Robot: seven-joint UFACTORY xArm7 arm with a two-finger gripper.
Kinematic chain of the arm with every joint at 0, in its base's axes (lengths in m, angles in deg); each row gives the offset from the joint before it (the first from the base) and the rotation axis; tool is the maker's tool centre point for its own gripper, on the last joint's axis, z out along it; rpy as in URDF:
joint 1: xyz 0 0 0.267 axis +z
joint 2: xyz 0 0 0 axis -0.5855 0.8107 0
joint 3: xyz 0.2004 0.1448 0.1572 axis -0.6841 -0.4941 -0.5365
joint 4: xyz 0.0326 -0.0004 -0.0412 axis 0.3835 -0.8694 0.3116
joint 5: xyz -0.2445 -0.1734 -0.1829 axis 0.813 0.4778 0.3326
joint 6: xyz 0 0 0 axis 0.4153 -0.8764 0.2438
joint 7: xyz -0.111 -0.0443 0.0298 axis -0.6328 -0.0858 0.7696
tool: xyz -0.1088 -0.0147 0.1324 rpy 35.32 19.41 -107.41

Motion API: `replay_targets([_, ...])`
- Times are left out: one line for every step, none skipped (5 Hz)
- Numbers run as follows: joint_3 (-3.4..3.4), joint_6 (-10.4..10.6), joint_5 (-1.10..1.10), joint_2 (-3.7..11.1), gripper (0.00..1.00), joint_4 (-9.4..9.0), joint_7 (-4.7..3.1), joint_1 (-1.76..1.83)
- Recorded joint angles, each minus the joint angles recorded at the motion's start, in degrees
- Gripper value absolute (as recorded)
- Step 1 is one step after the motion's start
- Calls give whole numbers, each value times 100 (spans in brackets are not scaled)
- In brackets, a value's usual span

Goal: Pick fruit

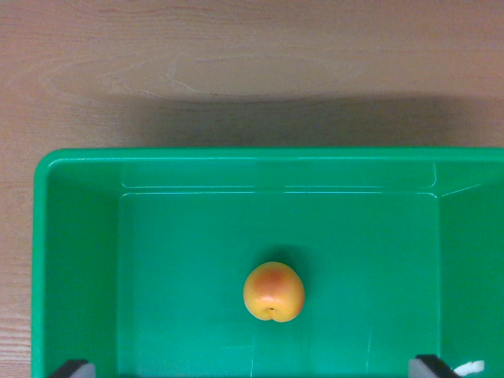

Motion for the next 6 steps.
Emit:
replay_targets([0, 0, 0, 0, 0, 0, 0, 0])
replay_targets([3, 90, 7, 27, 0, -73, -12, 2])
replay_targets([3, 90, 7, 27, 0, -73, -12, 2])
replay_targets([6, 209, 17, 63, 0, -170, -29, 5])
replay_targets([6, 209, 17, 63, 0, -170, -29, 5])
replay_targets([10, 347, 29, 105, 0, -282, -48, 8])
